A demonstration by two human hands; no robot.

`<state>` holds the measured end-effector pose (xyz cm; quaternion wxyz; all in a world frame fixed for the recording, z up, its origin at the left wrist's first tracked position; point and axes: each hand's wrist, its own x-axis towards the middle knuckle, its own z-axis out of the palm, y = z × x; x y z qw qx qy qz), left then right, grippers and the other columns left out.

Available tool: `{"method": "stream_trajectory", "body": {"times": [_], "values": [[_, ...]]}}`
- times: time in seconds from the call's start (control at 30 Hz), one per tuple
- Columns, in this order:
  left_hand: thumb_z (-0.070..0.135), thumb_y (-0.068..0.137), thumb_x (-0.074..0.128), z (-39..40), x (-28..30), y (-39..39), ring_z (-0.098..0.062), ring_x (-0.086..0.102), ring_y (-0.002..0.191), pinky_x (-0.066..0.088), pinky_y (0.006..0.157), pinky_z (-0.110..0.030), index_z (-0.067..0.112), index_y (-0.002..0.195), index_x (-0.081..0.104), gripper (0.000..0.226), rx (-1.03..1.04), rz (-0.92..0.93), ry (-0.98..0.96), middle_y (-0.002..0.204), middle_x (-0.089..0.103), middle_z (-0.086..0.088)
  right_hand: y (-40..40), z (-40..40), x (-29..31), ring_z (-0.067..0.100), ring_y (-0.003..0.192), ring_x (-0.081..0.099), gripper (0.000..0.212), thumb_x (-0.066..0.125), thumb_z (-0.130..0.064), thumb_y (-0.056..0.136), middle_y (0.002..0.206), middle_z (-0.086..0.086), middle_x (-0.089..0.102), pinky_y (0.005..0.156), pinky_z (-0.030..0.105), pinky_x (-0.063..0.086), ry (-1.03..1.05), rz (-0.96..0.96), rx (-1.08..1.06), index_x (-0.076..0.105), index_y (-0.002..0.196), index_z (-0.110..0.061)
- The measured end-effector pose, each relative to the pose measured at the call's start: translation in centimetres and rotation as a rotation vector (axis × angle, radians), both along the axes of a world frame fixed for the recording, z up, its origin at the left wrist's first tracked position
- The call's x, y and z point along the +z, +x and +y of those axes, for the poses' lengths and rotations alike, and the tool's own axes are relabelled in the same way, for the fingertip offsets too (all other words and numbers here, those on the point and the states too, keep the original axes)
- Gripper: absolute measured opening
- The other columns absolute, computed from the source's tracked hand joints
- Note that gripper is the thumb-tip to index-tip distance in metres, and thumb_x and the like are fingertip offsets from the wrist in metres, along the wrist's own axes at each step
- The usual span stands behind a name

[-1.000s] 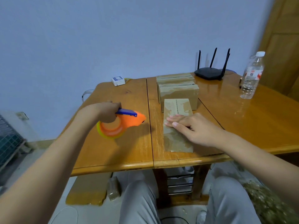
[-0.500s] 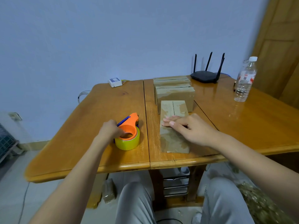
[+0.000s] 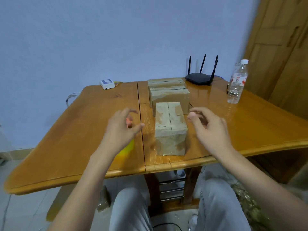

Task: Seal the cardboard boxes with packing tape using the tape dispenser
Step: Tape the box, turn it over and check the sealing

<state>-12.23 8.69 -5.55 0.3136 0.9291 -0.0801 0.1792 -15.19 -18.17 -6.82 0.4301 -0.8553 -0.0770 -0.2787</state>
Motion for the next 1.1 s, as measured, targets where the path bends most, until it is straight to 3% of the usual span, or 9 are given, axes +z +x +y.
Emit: {"method": "stream_trajectory", "body": {"times": [0.1,0.23,0.37,0.5,0.67,0.77,0.87,0.97,1.1], "values": [[0.043,0.073,0.084,-2.9,-0.8,-2.3,-0.001,0.05,0.099,0.037,0.078,-0.011,0.045,0.119,0.054,0.056,-0.284,0.062,-0.042,0.109,0.049,0.016,-1.4,0.1,-2.3,-0.004,0.113,0.056,0.064,0.063,-0.058,0.087,0.129,-0.018,0.058,0.098,0.02,0.047,-0.102,0.169,0.058,0.046,0.142,-0.028],[0.033,0.073,0.086,-4.8,-3.0,-2.0,0.0,0.048,0.101,0.038,0.077,-0.003,0.036,0.115,0.057,0.051,-0.254,-0.056,-0.089,0.114,0.048,0.014,-1.4,0.7,-4.1,0.003,0.109,0.048,0.081,0.075,-0.057,0.078,0.13,-0.01,0.049,0.094,0.022,0.044,-0.172,0.164,0.038,0.038,0.143,-0.025],[0.012,0.082,0.079,-6.0,-4.5,-1.8,0.003,0.046,0.1,0.038,0.084,0.0,0.029,0.113,0.059,0.041,-0.204,-0.176,-0.132,0.112,0.047,0.014,-0.9,1.7,-4.4,0.003,0.089,0.048,0.058,0.079,-0.042,0.081,0.111,-0.007,0.047,0.078,0.014,0.043,-0.101,0.055,-0.07,0.045,0.123,-0.02],[0.01,0.085,0.075,-6.1,-5.2,-1.4,-0.001,0.051,0.107,0.048,0.094,-0.02,0.022,0.108,0.063,0.028,-0.203,-0.275,-0.123,0.114,0.052,0.01,-0.6,1.7,-4.8,0.0,0.08,0.057,0.03,0.076,-0.036,0.086,0.091,-0.006,0.06,0.068,0.011,0.049,-0.044,0.033,-0.131,0.056,0.101,-0.019],[0.012,0.085,0.076,-6.0,-5.4,-1.1,-0.007,0.055,0.114,0.053,0.096,-0.033,0.017,0.103,0.065,0.022,-0.207,-0.3,-0.111,0.119,0.06,0.008,-0.8,1.4,-5.7,0.005,0.076,0.065,0.021,0.073,-0.031,0.09,0.087,-0.003,0.069,0.064,0.003,0.045,-0.063,-0.035,-0.167,0.068,0.1,-0.013],[0.011,0.084,0.076,-6.0,-5.4,-1.1,-0.008,0.057,0.109,0.053,0.095,-0.033,0.016,0.102,0.065,0.022,-0.202,-0.304,-0.101,0.115,0.061,0.007,-1.0,1.3,-6.0,0.01,0.077,0.067,0.016,0.071,-0.021,0.093,0.089,0.001,0.072,0.067,0.011,0.052,-0.138,-0.093,-0.145,0.073,0.104,-0.011],[0.012,0.085,0.076,-5.8,-5.3,-1.0,-0.007,0.059,0.109,0.05,0.096,-0.025,0.015,0.101,0.067,0.019,-0.209,-0.305,-0.076,0.111,0.062,0.006,-1.0,0.7,-6.0,0.016,0.068,0.066,0.012,0.071,-0.015,0.092,0.081,0.004,0.071,0.058,0.028,0.058,-0.272,-0.186,-0.129,0.073,0.101,-0.007],[0.012,0.085,0.075,-5.6,-5.1,-0.8,-0.004,0.058,0.108,0.044,0.095,-0.013,0.014,0.1,0.068,0.018,-0.223,-0.295,-0.071,0.109,0.061,0.006,-0.9,-0.2,-5.7,0.02,0.063,0.064,0.009,0.07,-0.011,0.092,0.08,0.006,0.068,0.049,0.03,0.052,-0.39,-0.237,-0.117,0.068,0.099,-0.006],[0.013,0.085,0.076,-5.6,-5.1,-0.7,-0.005,0.058,0.106,0.048,0.093,-0.018,0.016,0.099,0.066,0.018,-0.226,-0.304,-0.06,0.108,0.06,0.007,-1.0,-0.7,-4.7,0.021,0.066,0.062,0.01,0.07,-0.008,0.092,0.088,0.006,0.065,0.049,0.031,0.051,-0.493,-0.273,-0.09,0.063,0.099,-0.006]]}}
